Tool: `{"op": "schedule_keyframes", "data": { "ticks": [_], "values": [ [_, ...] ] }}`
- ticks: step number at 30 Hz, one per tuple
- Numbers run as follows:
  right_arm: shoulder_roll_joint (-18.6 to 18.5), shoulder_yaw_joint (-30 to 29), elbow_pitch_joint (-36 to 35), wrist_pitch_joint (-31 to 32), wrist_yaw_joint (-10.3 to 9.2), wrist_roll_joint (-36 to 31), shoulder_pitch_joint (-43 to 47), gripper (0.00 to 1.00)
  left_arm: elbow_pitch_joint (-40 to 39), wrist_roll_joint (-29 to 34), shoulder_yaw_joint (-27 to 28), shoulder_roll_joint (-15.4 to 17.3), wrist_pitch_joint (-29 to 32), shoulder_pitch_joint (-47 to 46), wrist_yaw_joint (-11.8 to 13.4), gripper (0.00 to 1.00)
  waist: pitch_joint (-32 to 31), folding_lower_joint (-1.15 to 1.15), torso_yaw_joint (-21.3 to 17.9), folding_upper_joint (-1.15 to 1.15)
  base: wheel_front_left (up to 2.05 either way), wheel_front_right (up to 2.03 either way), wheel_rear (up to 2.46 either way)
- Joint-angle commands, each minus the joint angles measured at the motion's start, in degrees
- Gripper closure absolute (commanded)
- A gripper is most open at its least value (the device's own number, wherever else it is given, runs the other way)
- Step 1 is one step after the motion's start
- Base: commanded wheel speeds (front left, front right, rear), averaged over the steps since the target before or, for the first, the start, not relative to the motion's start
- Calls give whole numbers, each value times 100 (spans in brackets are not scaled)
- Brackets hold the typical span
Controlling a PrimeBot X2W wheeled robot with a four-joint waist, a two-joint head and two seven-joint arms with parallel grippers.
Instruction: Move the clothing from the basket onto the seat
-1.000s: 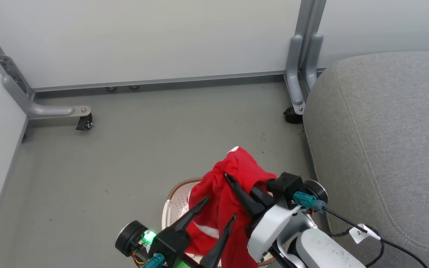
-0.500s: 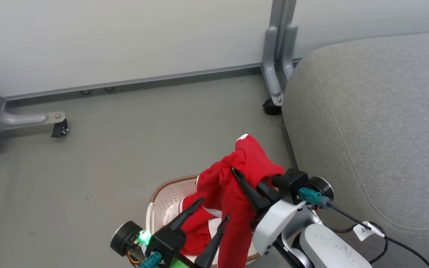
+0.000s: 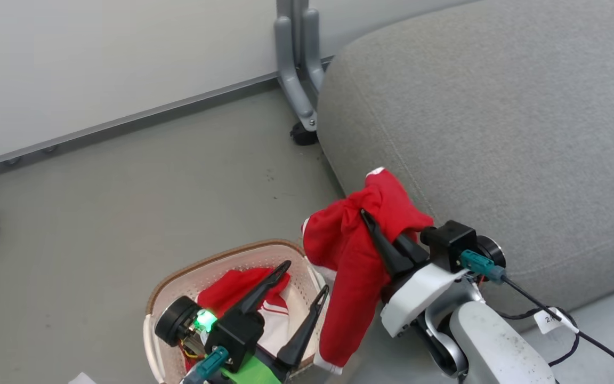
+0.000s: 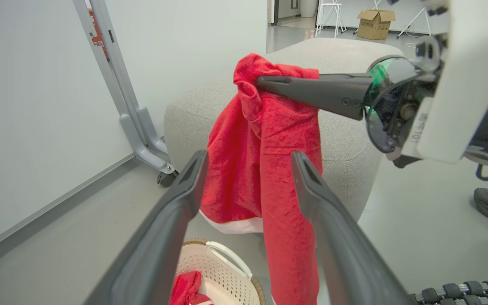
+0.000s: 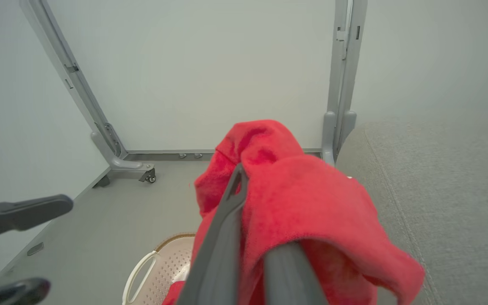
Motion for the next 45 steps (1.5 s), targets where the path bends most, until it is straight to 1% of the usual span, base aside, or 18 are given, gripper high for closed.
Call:
{"op": "schedule_keyframes", "data": {
  "ticks": [1,8,11,13,17,22,25,29,31,33,35,38,39,40,41,42,43,45],
  "values": [
    [24,-113,-34,-71,0,-45,-36,100,-27,-2,-11,80,10,-149,-32,0,386,0,-619,0,0,0,0],
    [83,-627,-78,-249,0,-186,-123,100,-164,55,-89,221,121,-419,-82,0,781,0,-982,0,0,0,0],
    [99,-866,-90,-308,0,-212,-221,100,-236,87,-162,261,185,-555,-88,0,993,0,-1001,0,0,0,0],
    [81,-1156,-99,-371,-1,-251,-323,100,-288,136,-236,276,208,-697,-111,0,1163,0,-947,0,0,0,0],
    [78,-1651,-72,-473,-1,-291,-633,100,-380,229,-375,295,265,-1027,-144,0,1582,0,-761,0,0,0,0],
    [-114,-2381,29,-581,0,-362,-1362,100,-489,268,-466,344,269,-1470,-162,0,2162,0,-410,0,0,0,0],
    [-301,-2813,61,-627,-1,-426,-1836,100,-528,303,-471,423,231,-1707,-171,0,2460,0,-210,0,0,0,0],
    [-725,-3372,209,-649,-1,-544,-2528,100,-563,344,-496,514,178,-2013,-173,0,2839,0,89,0,0,0,0],
    [-917,-3580,375,-630,-1,-581,-2814,100,-580,355,-490,560,139,-2135,-176,0,2996,0,197,0,0,0,0],
    [-1011,-3710,580,-589,-1,-540,-3025,100,-568,355,-462,597,117,-2214,-177,0,3118,0,274,0,0,0,0],
    [-1145,-3836,935,-500,-1,-524,-3220,100,-558,354,-454,626,81,-2302,-178,0,3256,0,345,0,0,0,0],
    [-1200,-3996,1503,-452,-1,-559,-3340,100,-523,381,-495,618,23,-2392,-180,0,3382,0,422,0,0,0,0],
    [-1181,-4078,1711,-474,-1,-546,-3359,92,-507,383,-513,613,-7,-2418,-181,0,3415,0,444,0,0,0,0],
    [-1176,-4169,1897,-499,-1,-551,-3349,67,-493,382,-530,604,-27,-2435,-182,0,3434,0,462,0,0,0,0],
    [-1154,-4239,2092,-518,-1,-584,-3324,51,-472,379,-549,593,-54,-2453,-182,0,3452,0,478,0,0,0,0],
    [-1124,-4278,2242,-552,-1,-609,-3288,15,-455,379,-562,582,-71,-2467,-183,0,3462,0,489,0,0,0,0],
    [-1114,-4335,2413,-569,-1,-662,-3233,1,-435,376,-573,578,-108,-2479,-183,0,3469,0,499,0,0,0,0],
    [-1041,-4479,2608,-632,-1,-667,-3173,0,-397,362,-586,573,-144,-2498,-183,0,3471,0,505,0,0,0,0]
  ]
}}
